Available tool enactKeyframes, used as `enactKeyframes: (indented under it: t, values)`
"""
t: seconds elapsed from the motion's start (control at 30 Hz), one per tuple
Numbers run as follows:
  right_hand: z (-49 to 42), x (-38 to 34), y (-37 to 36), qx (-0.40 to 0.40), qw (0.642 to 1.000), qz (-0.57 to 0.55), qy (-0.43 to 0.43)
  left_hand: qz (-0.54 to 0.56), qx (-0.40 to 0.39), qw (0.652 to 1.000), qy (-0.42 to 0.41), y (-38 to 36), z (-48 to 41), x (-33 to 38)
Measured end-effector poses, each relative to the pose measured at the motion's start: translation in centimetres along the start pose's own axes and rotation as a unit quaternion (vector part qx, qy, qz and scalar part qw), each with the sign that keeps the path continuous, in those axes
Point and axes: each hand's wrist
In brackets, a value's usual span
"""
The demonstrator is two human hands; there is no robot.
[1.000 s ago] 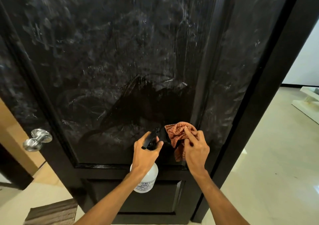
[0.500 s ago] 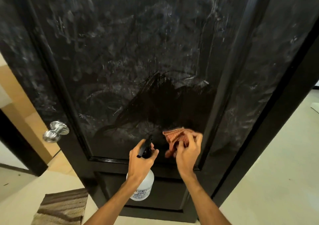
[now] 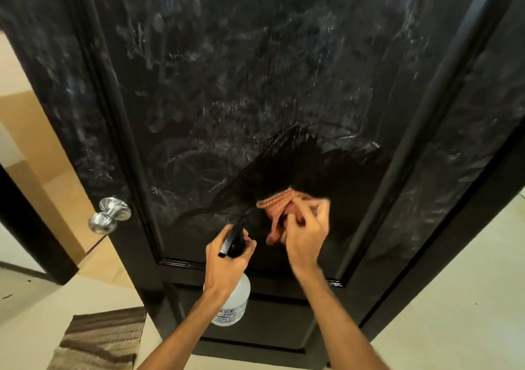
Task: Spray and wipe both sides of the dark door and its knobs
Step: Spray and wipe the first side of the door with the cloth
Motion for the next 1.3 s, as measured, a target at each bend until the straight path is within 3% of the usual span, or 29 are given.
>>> enactKeyframes:
  t: [0.07,0.13,0.27,0.33,0.4,0.5,0.6,0.7,0.8,0.83,1.0,1.07,1.13,1.23,1.3]
  values:
    - [-4.0,-1.8,0.2,0.057,0.997,0.007,0.045,0.009,0.001,1.000,-0.001,0.5,-0.2,0.1]
    - [-4.4,-1.8,0.1,0.048,0.995,0.034,0.076,0.017,0.000,1.000,0.007,0.7,0.0,-0.1]
    - [2.5,2.7,-1.0,-0.185,0.974,0.112,0.072,0.027,-0.006,1.000,0.011,0.7,-0.4,0.1]
    - [3.8,3.4,-0.9,-0.222,0.966,0.123,0.039,0.030,-0.002,1.000,0.007,0.9,-0.6,0.4]
    - [1.9,1.8,-0.6,-0.191,0.975,0.105,0.036,0.039,-0.002,0.999,0.011,1.2,-0.6,0.6]
    - [-4.6,-3.4,0.1,-0.092,0.987,0.077,0.102,0.053,0.008,0.998,0.012,2.4,-1.2,0.9]
    - [-8.1,-5.4,-0.9,-0.050,0.979,0.118,0.159,0.052,0.035,0.998,0.011,3.8,-1.2,1.1]
    - [-4.4,-3.1,-3.4,-0.150,0.959,0.179,0.161,0.059,0.053,0.997,0.020,4.9,-0.8,1.1]
    - [-1.3,-2.1,-5.1,-0.277,0.889,0.241,0.272,0.065,0.089,0.993,0.038,7.2,-0.8,1.3]
    - [-1.9,-3.3,-5.6,-0.284,0.889,0.231,0.276,0.067,0.093,0.993,0.037,8.2,-0.9,1.2]
    - [-8.7,-11.8,-8.7,-0.140,0.945,0.159,0.248,0.062,0.115,0.991,0.018,12.1,-1.1,1.4]
    - [-9.3,-13.6,-10.7,-0.141,0.953,0.141,0.228,0.059,0.126,0.990,0.015,13.3,-1.2,1.4]
    - [-6.7,-13.0,-12.6,-0.204,0.931,0.162,0.255,0.073,0.139,0.987,0.023,14.3,-1.0,1.6]
    - [-2.0,-10.0,-14.1,-0.348,0.840,0.252,0.330,0.092,0.148,0.984,0.046,15.6,-1.1,1.7]
    - [-2.2,-11.0,-14.6,-0.361,0.849,0.226,0.312,0.100,0.157,0.982,0.043,17.9,-1.4,1.3]
Point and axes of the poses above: each hand's wrist, its own z-axis away from the middle knuckle, its own y-axis out of the back of the hand, x = y × z, and after that the axes turned 11 degrees about -x, right-handed
